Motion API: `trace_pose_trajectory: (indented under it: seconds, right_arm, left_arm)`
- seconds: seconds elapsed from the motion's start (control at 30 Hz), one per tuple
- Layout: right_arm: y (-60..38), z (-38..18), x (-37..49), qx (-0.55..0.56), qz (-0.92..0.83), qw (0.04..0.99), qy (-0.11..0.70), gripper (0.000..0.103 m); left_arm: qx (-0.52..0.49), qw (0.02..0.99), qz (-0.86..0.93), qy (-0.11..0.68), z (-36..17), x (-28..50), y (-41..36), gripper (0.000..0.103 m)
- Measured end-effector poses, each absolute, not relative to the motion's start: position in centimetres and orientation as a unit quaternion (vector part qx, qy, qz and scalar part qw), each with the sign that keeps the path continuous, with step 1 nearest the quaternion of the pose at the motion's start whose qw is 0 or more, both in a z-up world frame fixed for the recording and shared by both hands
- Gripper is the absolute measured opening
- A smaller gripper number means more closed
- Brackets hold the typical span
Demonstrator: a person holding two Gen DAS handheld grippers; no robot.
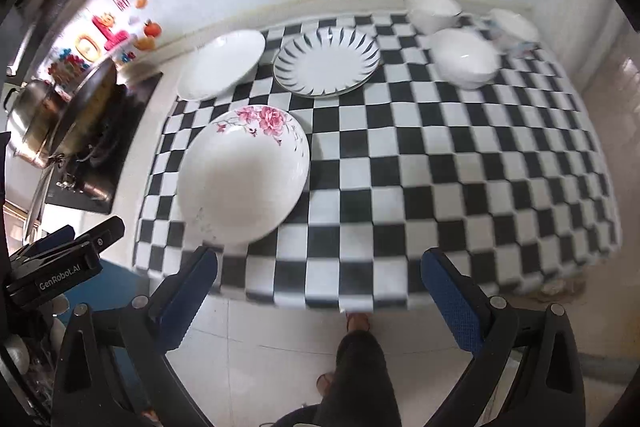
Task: Organize plates and bowls
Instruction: 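Reach both grippers to the pink-flower plate and close on its rim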
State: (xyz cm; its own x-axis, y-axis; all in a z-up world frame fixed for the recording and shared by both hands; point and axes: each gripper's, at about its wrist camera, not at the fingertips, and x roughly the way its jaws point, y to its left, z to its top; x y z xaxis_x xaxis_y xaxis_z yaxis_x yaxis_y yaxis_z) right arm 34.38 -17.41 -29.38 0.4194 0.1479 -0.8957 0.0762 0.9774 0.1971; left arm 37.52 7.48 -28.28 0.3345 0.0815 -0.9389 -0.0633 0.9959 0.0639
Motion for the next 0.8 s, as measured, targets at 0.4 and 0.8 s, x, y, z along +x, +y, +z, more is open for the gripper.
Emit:
trace_pose_trajectory:
  seconds: [0.4,0.8]
  right_arm:
    - [-17.0,-40.0,47.6,0.106,0.061,0.772,0.624,0.100]
    - [-16.1,-45.1,51.7,0.158,0.098,0.718,0.671,0.069]
  left_arm:
    - [-0.002,0.770,0.054,0.636,-35.5,47.5,7.7,0.095]
    - [-0.045,0.721,0.015,0.692,-41.3,51.5,8.5,0.072]
